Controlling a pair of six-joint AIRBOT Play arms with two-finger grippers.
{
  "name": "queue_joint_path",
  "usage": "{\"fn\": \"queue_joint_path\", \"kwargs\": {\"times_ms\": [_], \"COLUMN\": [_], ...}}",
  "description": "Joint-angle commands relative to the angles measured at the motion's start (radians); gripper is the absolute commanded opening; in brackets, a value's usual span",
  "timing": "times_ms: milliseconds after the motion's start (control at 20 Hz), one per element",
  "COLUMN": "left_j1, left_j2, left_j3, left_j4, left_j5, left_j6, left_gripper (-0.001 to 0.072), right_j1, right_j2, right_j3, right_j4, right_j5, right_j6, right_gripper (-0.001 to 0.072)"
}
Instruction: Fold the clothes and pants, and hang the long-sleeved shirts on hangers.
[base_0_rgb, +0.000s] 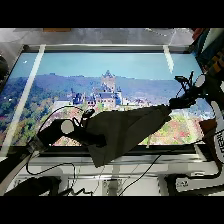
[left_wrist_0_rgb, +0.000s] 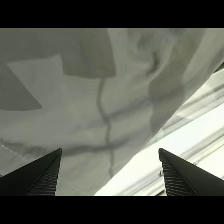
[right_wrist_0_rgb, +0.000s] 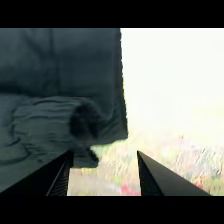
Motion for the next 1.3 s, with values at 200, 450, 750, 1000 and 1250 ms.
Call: {"fn": "queue_joint_path", "kwargs": {"times_ms": [200, 450, 750, 1000, 1250], "left_j1": [0.066, 0.092, 0.092, 0.092, 0.092], "left_j2": [-0.001, -0.001, -0.001, -0.001, -0.001], "left_j3": [-0.002, -0.002, -0.002, -0.002, -0.002], "left_j4": [-0.002, -0.003, -0.002, -0.002, -0.002], "left_j5": [0.024, 0.059, 0.076, 0.083, 0.089], "left_j6": [0.000, 0.000, 0.000, 0.000, 0.000], "left_gripper": [0.0700, 0.0700, 0.0698, 0.0692, 0.0692], "right_j1": [-0.178, -0.247, -0.133, -0.069, -0.077], "right_j2": [-0.001, -0.058, -0.224, -0.293, -0.325], "right_j3": [0.033, 0.033, 0.032, 0.034, 0.033], "right_j4": [-0.018, 0.277, 0.302, 0.256, 0.352], "right_j5": [0.011, 0.073, -0.012, -0.018, 0.048], "right_j6": [0.079, 0.004, -0.021, -0.052, -0.087], "right_gripper": [0.0462, 0.0574, 0.0691, 0.0691, 0.0681]}}
